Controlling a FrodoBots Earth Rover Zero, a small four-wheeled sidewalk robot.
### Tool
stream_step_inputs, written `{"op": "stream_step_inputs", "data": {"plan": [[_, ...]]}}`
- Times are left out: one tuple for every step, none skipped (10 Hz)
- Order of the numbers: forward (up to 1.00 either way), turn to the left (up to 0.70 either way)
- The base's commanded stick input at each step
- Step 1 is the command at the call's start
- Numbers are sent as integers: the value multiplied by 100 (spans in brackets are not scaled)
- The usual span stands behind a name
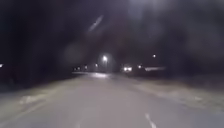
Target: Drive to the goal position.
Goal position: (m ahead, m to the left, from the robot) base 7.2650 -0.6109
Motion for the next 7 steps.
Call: {"op": "stream_step_inputs", "data": {"plan": [[100, 0], [100, 0], [100, 0], [100, 0], [100, 0], [100, 0], [100, 0]]}}
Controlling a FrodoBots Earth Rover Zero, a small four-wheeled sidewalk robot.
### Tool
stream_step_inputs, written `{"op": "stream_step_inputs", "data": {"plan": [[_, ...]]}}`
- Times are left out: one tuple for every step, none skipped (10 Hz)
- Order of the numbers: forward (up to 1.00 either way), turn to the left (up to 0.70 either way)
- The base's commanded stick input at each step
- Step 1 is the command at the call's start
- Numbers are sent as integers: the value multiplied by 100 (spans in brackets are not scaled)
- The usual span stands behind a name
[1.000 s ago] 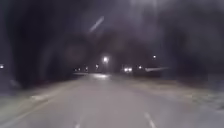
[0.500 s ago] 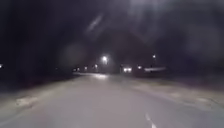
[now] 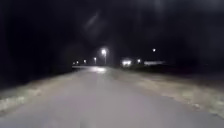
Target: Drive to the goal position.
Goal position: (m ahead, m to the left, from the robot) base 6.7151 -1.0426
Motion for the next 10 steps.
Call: {"op": "stream_step_inputs", "data": {"plan": [[100, 0], [100, 0], [100, 0], [100, 0], [100, 0], [100, 0], [100, 0], [100, 10], [100, 27], [100, 33]]}}
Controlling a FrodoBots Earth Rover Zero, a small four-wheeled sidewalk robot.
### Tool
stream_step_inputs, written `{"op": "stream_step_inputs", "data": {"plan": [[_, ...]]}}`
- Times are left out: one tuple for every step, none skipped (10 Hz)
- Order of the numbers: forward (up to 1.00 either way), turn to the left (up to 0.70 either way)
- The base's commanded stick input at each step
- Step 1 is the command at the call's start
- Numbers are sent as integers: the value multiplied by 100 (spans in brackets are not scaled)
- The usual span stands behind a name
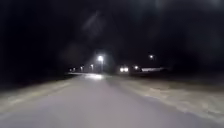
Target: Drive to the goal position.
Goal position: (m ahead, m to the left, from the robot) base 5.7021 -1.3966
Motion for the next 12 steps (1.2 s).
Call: {"op": "stream_step_inputs", "data": {"plan": [[100, 39], [100, 38], [100, 15], [100, 0], [100, 0], [100, 0], [100, 0], [100, 0], [100, 0], [100, 0], [100, 0], [100, 0]]}}
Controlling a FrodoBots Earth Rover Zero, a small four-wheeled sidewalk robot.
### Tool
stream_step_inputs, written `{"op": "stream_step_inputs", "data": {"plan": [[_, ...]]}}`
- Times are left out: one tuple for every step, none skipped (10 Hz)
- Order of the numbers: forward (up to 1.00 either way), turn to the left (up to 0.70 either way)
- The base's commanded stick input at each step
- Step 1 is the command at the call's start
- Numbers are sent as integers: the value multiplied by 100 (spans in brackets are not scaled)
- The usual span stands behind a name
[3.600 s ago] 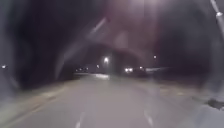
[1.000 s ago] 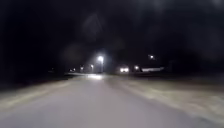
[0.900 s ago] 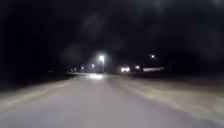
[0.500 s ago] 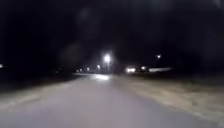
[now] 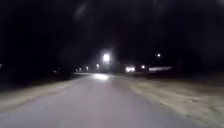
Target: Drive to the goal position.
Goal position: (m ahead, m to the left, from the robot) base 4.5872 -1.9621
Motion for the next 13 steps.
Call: {"op": "stream_step_inputs", "data": {"plan": [[100, 0], [100, 0], [100, 0], [100, 0], [100, 0], [100, 0], [100, 0], [100, 0], [100, 0], [100, 0], [100, 0], [100, 0], [100, 0]]}}
